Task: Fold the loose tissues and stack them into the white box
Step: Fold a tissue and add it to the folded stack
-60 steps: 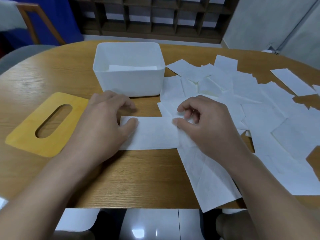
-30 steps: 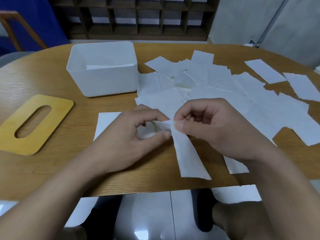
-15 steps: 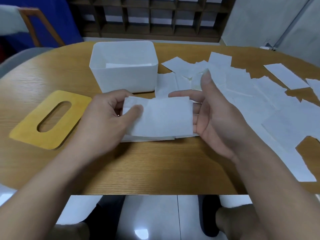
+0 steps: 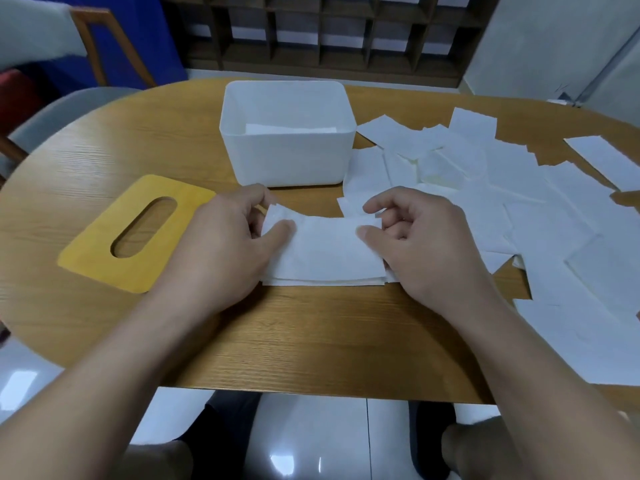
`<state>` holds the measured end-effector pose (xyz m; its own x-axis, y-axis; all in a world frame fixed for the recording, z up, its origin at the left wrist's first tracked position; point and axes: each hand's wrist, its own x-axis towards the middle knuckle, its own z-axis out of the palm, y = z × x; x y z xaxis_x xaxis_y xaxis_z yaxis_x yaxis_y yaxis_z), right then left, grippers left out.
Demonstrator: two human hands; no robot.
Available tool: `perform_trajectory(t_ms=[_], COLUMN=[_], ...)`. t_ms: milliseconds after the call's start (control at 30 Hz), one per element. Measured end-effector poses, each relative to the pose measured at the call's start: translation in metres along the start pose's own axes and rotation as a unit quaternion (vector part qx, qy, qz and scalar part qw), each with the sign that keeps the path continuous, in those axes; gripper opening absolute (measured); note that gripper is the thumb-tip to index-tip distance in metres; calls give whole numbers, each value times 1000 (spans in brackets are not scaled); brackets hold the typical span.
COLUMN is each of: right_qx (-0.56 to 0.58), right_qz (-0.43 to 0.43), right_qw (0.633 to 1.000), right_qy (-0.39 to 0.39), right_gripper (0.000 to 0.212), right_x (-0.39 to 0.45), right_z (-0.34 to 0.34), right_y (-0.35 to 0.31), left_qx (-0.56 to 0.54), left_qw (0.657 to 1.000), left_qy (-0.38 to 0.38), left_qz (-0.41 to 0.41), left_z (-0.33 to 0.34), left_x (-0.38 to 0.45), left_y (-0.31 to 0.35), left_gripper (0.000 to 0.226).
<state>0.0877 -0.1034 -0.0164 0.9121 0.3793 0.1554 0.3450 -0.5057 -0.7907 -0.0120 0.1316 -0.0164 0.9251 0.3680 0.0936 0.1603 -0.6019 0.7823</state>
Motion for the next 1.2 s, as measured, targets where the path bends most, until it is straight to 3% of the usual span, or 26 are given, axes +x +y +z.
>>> perform_trajectory(t_ms=[167, 300, 533, 633, 900, 1033, 1200], right_qx=[-93, -132, -128, -138, -161, -163, 58], right_qz=[-47, -78, -58, -60, -78, -75, -7], right_qw=[994, 987, 989, 986, 978, 977, 991], right_qy=[15, 46, -45, -66, -107, -114, -119], right_gripper=[26, 27, 26, 30, 24, 28, 51], right_x=[0, 1, -1, -1, 1, -1, -5], right_z=[4, 0, 2, 2, 1, 0, -9], right_y=[0, -1, 5, 6, 2, -1, -9], left_qx=[101, 111, 180, 191, 101, -42, -242], left_qw=[994, 993, 976, 972, 985, 996, 968], left_qy=[16, -2, -115, -130, -134, -84, -52], left_qz=[28, 48, 46, 37, 35, 10, 31], left_z=[-2, -9, -7, -6, 0, 7, 15], left_x=[-2, 2, 0, 1, 2, -1, -6], left_y=[-4, -7, -6, -3, -1, 4, 16], left_gripper=[17, 30, 68, 66, 38, 24, 46])
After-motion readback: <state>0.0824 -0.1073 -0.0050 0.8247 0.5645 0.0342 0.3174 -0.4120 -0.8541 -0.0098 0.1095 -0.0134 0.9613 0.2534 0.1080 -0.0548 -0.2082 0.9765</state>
